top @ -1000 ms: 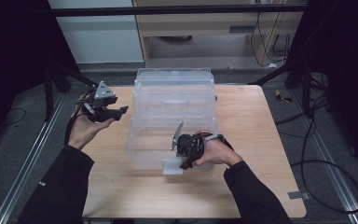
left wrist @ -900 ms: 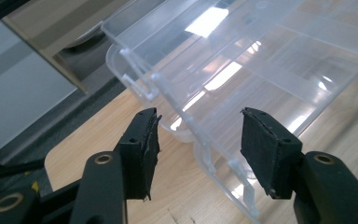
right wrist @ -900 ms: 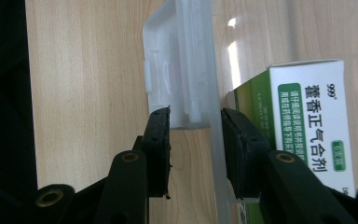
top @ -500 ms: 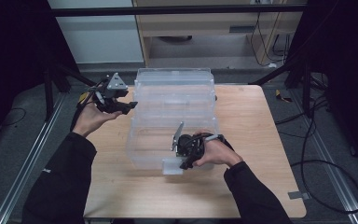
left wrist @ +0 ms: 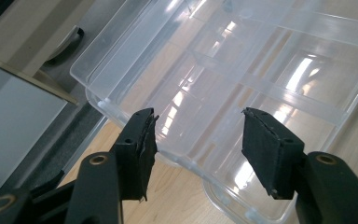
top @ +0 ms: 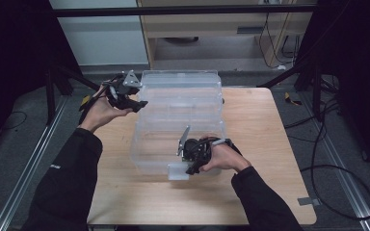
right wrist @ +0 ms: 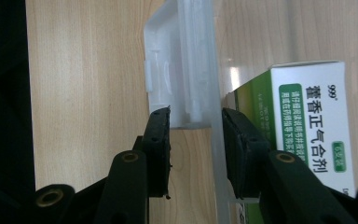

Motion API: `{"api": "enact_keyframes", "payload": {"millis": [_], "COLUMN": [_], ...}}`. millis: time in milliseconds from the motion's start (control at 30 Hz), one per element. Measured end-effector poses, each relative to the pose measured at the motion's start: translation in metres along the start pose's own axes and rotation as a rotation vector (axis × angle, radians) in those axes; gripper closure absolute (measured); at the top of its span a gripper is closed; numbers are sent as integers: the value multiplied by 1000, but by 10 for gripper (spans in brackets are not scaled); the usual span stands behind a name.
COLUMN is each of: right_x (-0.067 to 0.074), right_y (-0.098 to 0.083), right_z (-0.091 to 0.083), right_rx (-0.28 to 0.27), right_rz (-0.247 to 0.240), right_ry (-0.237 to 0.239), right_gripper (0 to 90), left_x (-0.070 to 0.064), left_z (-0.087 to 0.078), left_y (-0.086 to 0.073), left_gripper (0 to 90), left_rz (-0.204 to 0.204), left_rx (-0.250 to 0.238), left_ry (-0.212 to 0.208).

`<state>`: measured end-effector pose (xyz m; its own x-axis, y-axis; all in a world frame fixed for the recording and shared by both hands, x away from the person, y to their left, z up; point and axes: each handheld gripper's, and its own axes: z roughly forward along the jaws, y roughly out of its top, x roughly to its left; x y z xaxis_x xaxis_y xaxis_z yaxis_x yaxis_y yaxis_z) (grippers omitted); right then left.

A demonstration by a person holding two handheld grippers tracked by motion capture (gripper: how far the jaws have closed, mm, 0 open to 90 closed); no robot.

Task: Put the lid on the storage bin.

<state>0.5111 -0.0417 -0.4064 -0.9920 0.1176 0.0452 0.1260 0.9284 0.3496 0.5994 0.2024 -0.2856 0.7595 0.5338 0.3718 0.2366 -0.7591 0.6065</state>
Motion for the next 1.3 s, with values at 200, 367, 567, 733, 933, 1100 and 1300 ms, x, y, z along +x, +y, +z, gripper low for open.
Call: {"api": "enact_keyframes", "payload": {"millis": [200,367,567,733,933,1100,1300], "right_x": [0,0,0,1,1,1,0], "right_y": [0,0,0,0,-1,-1,-1], "right_z": [0,0,0,0,0,0,0], "right_rx": [2,6,0,4,-1,-2,-1], "right_rz": [1,-2,-8,1,-17,-20,-19], "right_ry": [0,2,2,-2,-5,-9,-5], "right_gripper": [641,641,642,642,643,643,643], "left_x": [2,4,4,4,1,-2,-5], "left_z": [9,15,20,25,32,40,50], "left_y": [10,18,28,37,46,50,50], "left_gripper": [432,433,434,433,440,468,483], "left_rz": [47,78,120,163,202,249,298], "left_rx": [29,42,71,104,118,150,176], "left_ry": [-19,-30,-32,-39,-65,-88,-109]}}
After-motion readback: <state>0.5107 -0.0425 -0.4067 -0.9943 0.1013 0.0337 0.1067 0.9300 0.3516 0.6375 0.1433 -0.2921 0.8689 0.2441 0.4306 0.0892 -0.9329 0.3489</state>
